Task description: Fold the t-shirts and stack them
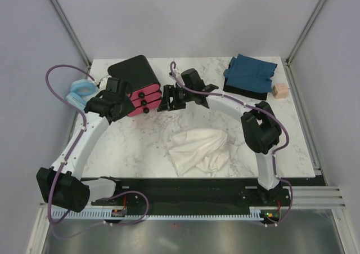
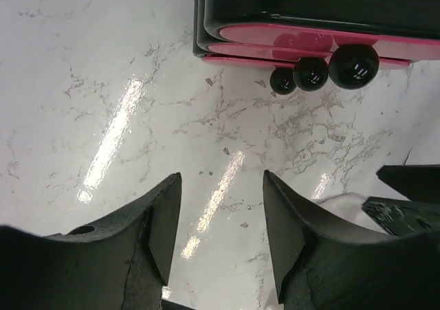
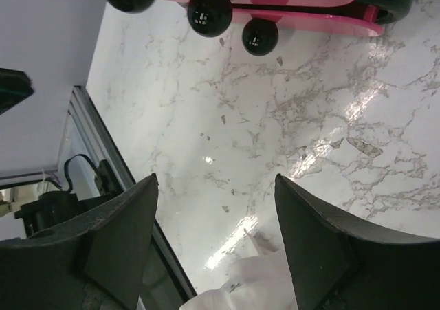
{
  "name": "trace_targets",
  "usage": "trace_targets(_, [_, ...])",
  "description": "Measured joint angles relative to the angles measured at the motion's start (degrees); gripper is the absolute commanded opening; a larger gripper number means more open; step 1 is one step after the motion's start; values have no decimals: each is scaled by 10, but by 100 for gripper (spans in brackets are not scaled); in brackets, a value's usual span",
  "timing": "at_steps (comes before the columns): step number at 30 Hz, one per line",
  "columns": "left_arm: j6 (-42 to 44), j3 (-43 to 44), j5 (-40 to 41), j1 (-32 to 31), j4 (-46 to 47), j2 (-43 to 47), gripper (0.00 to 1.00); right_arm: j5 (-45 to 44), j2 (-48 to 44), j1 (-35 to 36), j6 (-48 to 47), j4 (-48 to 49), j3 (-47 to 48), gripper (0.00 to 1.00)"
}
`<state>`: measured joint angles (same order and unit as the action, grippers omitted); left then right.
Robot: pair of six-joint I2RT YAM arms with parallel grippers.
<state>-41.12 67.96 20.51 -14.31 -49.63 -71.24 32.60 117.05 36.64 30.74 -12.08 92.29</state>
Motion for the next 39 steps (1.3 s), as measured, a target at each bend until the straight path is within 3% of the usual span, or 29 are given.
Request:
trace_targets(7, [0, -30, -1, -7, -1, 37, 58, -45, 51, 12, -8, -1, 24, 73])
trace_targets(18, [1, -40, -1, -7, -12, 60, 58, -59, 225, 17, 2, -51, 303, 70])
trace_targets(39, [21, 16, -38, -7, -10, -42, 57, -24, 360, 20, 111, -16, 459, 71])
